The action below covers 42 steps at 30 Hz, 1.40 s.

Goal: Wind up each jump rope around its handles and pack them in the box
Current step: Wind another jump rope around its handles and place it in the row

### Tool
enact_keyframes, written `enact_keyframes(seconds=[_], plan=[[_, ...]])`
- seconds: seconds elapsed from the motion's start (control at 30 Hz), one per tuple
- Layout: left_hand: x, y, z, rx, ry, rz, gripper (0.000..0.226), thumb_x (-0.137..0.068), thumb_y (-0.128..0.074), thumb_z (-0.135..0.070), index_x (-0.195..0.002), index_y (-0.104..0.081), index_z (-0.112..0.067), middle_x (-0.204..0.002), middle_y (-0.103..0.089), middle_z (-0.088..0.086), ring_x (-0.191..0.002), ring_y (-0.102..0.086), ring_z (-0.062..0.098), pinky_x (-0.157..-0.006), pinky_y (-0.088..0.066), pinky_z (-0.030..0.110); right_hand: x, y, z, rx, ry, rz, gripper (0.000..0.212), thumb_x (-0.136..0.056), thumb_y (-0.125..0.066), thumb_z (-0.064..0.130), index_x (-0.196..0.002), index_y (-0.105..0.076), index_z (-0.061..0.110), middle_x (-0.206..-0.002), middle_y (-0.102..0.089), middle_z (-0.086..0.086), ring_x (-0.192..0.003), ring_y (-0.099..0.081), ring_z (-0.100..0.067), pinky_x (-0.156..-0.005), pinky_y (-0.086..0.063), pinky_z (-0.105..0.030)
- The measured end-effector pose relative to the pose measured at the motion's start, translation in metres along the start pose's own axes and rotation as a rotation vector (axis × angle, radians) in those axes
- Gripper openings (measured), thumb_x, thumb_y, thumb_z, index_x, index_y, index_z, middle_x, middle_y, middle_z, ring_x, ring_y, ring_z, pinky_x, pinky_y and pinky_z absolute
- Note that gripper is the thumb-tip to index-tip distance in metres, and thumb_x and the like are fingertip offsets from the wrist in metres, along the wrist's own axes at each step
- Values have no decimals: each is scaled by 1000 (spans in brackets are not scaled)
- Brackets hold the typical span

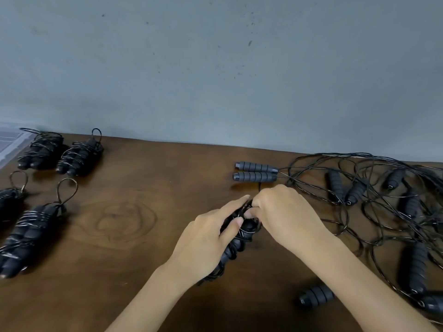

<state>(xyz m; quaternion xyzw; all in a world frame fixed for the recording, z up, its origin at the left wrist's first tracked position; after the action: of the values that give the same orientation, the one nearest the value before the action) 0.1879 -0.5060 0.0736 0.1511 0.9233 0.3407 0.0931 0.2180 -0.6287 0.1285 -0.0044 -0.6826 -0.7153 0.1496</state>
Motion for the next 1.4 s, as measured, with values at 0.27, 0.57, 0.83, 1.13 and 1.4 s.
enact_keyframes(seconds=[0.27, 0.57, 0.83, 1.13, 1.4], plan=[[5, 37, 25, 275, 45, -25, 47, -110, -48, -38, -146, -39, -65, -125, -70, -26, -113, -67, 0, -103, -53, 36, -2, -2, 4, -626, 49, -279, 15, -90, -69, 47, -100, -75, 38, -85, -70, 22, -87, -63, 8, -80, -49, -15], [15, 62, 55, 566, 148, 13, 53, -102, -57, -49, -147, -33, -65, -130, -69, -16, -126, -62, 7, -115, -45, 42, -7, -18, 42, -1003, 196, -137, 30, -98, -61, 37, -126, -62, 45, -126, -59, 26, -116, -56, 7, -87, -40, -1], [19, 84, 72, 582, 215, 17, 25, -107, -55, -38, -125, -70, -29, -113, -77, -3, -108, -73, 15, -103, -55, 36, -14, -21, 61, -1341, -4, -609, 11, -84, -79, 7, -84, -77, 17, -85, -77, 2, -82, -72, -15, -74, -54, -18], [28, 111, 101, 756, 334, 55, 42, -103, -58, -47, -109, -74, -9, -109, -77, 19, -103, -74, 39, -98, -57, 48, -32, -28, 108, -1246, 90, -471, 39, -98, -64, 34, -135, -55, 41, -106, -72, 9, -104, -68, -11, -92, -55, -27], [38, 129, 119, 821, 363, 45, 39, -105, -55, -44, -90, -74, -13, -87, -77, 12, -74, -72, 21, -67, -57, 28, -43, -25, 128, -1160, -42, -598, 9, -90, -75, 21, -96, -73, 27, -89, -73, 12, -84, -71, -11, -72, -58, -31]])
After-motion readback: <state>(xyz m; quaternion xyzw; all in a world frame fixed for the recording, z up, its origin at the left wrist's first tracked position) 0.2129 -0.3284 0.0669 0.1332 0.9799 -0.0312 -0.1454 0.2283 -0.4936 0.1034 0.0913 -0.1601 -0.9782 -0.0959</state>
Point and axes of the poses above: each hand's wrist, its own x-axis away from the middle knuckle, its own y-axis out of the back of the hand, z = x × y, the point moved 8 cm from there along -x, towards the middle knuckle
